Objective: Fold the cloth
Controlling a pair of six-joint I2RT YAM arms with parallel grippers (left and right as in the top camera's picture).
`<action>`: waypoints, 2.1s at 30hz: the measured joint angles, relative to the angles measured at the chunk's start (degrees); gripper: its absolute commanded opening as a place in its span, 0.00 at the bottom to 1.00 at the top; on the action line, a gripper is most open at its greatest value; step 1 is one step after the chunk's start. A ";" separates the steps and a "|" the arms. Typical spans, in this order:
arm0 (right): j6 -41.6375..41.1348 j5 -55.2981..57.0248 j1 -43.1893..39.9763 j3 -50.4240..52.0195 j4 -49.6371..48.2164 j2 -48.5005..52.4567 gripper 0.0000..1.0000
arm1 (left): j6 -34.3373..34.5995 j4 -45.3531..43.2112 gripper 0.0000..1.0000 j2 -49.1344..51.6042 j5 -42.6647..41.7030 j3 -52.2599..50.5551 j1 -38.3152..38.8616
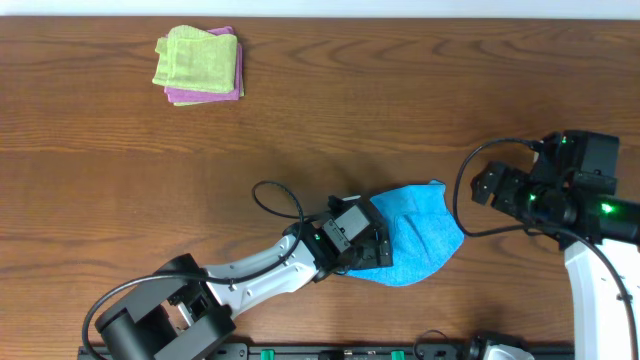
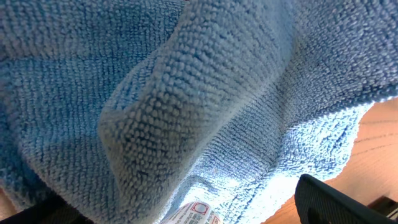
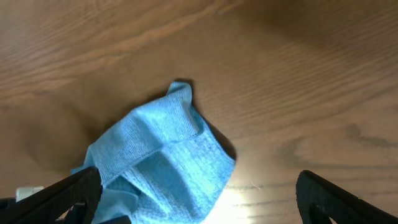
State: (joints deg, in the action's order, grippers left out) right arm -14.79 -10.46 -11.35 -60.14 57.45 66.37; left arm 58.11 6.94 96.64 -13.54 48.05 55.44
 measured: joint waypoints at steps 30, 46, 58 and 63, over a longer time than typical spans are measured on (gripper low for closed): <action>-0.31 0.09 0.00 12.94 -14.60 1.31 0.99 | 7.72 -11.98 0.93 0.02 11.41 -0.02 -6.27; -2.03 -20.20 0.00 24.09 -29.38 9.03 0.99 | 10.49 -14.49 0.65 0.02 15.76 -0.02 -6.29; -14.47 -27.26 -6.82 29.24 -26.10 9.64 0.99 | 10.91 -12.33 0.87 0.02 18.32 -0.02 -6.32; -21.59 -30.36 -9.64 36.06 -42.47 9.64 0.99 | 10.91 -12.31 0.91 0.02 18.51 -0.02 -6.32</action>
State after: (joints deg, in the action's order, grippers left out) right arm -36.38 -40.82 -20.99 -24.08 14.98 76.01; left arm 69.01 -5.37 96.66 4.97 48.03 49.12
